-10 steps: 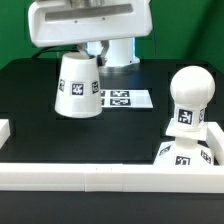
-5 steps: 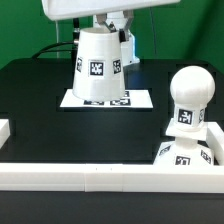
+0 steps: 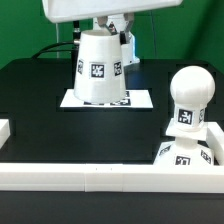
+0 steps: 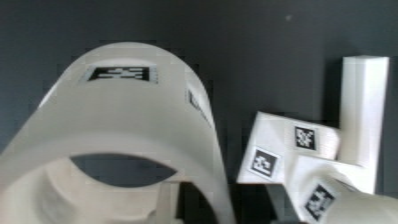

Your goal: Assemble lamp

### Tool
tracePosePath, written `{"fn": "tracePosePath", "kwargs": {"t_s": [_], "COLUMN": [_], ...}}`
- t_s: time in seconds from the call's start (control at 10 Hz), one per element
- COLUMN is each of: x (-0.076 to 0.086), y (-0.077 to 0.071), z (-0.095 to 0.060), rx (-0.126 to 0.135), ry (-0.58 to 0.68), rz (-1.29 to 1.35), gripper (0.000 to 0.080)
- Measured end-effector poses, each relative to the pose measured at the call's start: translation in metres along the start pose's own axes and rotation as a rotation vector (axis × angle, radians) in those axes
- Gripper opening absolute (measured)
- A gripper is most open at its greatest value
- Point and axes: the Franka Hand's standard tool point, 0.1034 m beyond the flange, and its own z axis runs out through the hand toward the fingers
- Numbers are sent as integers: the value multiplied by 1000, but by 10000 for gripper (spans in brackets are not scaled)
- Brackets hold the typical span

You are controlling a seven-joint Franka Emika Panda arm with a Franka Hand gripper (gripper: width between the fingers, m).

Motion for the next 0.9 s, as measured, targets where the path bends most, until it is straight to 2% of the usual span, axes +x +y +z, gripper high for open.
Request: {"fn": "tracePosePath", "kwargs": {"t_s": [0.2, 0.5, 0.6, 0.7, 0.8, 0.9], "x": [18, 41, 48, 58, 67, 70], "y": [-38, -74, -85, -103, -117, -125], "z": [-21, -62, -69, -73, -71, -62], "rx": [15, 37, 39, 43, 45, 41], "ry": [10, 0, 0, 5, 11, 2], "rz": [38, 74, 111, 139, 158, 166], "gripper": [45, 45, 45, 45, 45, 45]}}
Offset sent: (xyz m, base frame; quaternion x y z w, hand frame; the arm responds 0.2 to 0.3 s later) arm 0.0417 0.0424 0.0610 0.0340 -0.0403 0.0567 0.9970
